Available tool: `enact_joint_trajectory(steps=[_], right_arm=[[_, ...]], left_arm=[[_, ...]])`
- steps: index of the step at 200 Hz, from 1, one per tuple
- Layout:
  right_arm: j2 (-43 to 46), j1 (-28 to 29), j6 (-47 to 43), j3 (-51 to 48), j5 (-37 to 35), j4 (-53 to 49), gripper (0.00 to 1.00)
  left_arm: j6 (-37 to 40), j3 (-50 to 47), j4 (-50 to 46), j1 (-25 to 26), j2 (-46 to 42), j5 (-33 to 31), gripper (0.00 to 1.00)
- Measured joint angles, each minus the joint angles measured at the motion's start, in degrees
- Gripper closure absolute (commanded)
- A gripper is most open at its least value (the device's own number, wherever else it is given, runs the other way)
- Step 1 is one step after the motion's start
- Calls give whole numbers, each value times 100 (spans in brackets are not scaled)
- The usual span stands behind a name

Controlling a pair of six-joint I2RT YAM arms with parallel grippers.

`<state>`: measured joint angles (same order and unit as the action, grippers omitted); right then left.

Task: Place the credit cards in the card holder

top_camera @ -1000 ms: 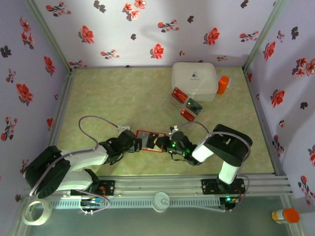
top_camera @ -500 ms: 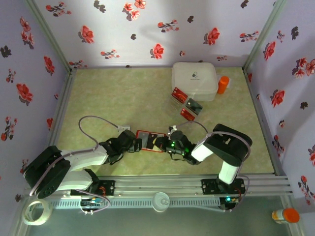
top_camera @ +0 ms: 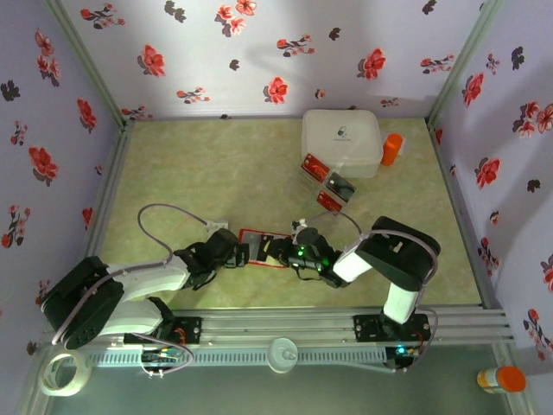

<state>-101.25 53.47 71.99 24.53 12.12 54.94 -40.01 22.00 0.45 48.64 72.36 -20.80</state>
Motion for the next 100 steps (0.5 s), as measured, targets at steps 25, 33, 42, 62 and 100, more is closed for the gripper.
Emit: enact_joint_trajectory(steps=[25,33,42,62,100], right_arm=[[372,-114,-170,129,160,-664,55],[557,-166,-299,181,186,-1040,52],[804,-240,-472,269,190,-1580,51],[1364,-367,-951,584,166,-2881,52],[1838,-435,-1853,1578,48,-4741,76]], left_arm=[[-13,0,0,0,-2,0,0],[-13,0,0,0,-2,-2,0],[-15,0,0,0,-2,-2,0],[-13,0,2,0,-2,-2,0],[-13,0,2,0,-2,-2,0]])
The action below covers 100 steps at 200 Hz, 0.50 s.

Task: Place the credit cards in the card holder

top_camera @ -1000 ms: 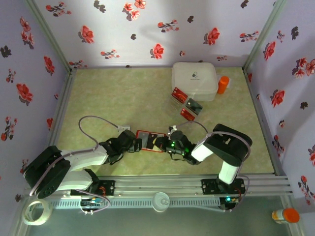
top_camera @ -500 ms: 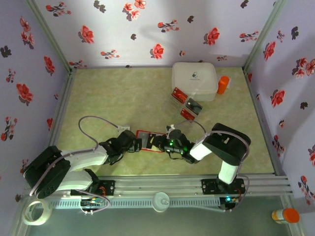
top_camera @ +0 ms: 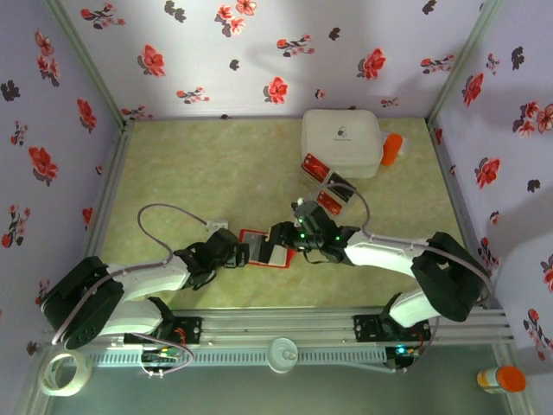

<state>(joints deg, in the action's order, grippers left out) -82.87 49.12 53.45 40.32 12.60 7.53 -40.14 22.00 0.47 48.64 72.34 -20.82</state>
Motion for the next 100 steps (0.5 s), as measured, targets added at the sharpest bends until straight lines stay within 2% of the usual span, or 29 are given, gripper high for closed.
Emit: enact_joint_trajectory(steps=[37,100], right_arm=[[-280,33,-647,667,-151,-960,88],[-1270,289,-1003,1163,-254,-1519,92]], left_arm=[[0,0,0,0,0,0,0],[0,-15,20,0,-11,0,0]])
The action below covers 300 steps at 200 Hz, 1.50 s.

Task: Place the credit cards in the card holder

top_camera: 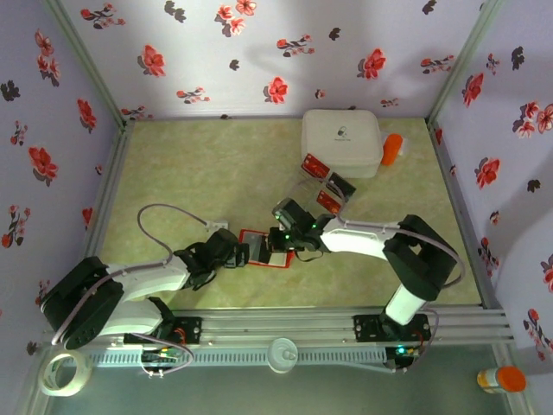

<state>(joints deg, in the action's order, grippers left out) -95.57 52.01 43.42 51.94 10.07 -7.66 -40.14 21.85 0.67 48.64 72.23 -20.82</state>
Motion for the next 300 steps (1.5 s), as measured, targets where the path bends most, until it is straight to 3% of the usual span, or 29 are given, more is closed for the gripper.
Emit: enact_joint_trajectory(steps=[122,214,300], right_arm=[[-1023,94,-59,800,66,26,98],[-308,94,-87,686,-111,-136,99],[-560,127,-83,442,-107,-116,100]], left_arm=[[-2,-55,24,0,-79,2,0],[-2,-61,22,0,-85,2,0],[-2,-66,24,0,-85,0,0]])
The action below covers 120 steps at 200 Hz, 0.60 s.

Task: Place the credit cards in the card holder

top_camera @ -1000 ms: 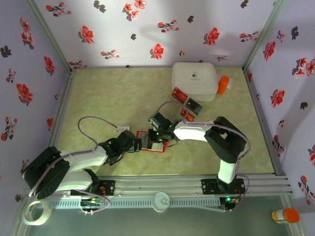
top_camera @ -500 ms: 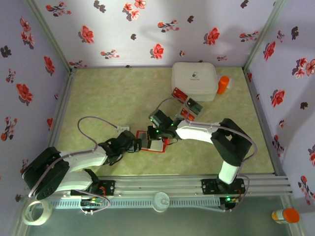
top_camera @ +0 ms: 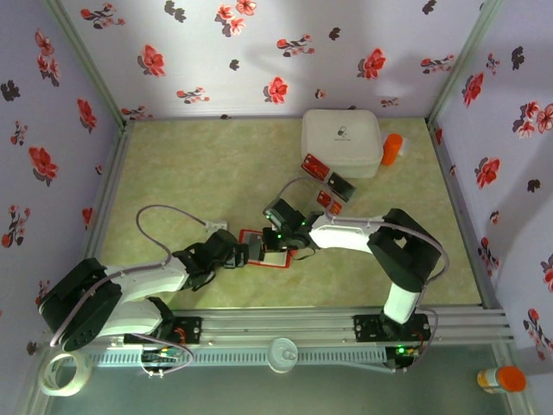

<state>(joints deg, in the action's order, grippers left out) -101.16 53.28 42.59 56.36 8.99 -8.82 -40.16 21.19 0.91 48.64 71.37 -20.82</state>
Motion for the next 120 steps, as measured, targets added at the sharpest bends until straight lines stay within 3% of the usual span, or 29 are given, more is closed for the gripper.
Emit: enact_joint_trajectory(steps=[120], right_arm=[[-507,85,7,356,131,122,100]], left_arm=[[-7,-39,37,0,-52,2,0]])
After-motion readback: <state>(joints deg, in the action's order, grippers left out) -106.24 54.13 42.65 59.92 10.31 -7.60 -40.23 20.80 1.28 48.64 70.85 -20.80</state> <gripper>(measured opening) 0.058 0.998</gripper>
